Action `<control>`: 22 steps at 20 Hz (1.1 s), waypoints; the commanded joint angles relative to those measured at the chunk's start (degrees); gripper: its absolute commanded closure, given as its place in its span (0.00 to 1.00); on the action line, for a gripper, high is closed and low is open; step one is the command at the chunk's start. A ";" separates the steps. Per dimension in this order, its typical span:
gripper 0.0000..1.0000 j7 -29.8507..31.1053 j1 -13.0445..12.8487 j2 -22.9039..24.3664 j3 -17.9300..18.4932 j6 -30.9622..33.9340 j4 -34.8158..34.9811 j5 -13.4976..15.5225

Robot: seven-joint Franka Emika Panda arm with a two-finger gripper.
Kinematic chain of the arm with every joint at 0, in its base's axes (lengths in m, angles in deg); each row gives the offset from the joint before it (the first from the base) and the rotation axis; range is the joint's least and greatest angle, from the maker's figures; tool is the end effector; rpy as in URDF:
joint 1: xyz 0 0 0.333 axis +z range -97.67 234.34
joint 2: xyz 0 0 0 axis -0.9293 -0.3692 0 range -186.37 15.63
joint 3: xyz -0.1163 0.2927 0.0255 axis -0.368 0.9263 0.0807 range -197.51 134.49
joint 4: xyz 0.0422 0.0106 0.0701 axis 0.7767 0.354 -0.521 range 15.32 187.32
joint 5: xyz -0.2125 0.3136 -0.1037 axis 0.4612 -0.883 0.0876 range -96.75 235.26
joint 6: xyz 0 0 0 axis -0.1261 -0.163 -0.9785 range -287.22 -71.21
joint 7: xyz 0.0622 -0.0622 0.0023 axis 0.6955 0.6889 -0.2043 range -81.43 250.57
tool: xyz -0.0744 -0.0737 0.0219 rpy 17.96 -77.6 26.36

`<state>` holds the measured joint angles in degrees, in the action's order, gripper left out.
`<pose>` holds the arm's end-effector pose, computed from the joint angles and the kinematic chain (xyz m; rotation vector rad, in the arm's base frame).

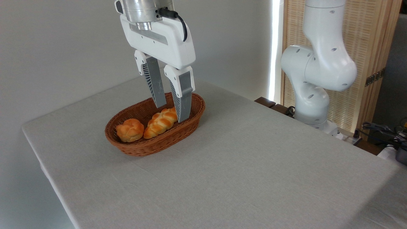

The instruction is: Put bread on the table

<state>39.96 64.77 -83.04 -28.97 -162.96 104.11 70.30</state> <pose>0.5427 -0.0111 0.6248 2.8805 -1.2113 0.0185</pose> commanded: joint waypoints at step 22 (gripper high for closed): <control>0.00 6.90 -3.20 -5.49 -16.95 -10.85 4.24 6.26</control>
<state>46.66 61.58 -87.55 -45.35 -170.67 106.71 76.10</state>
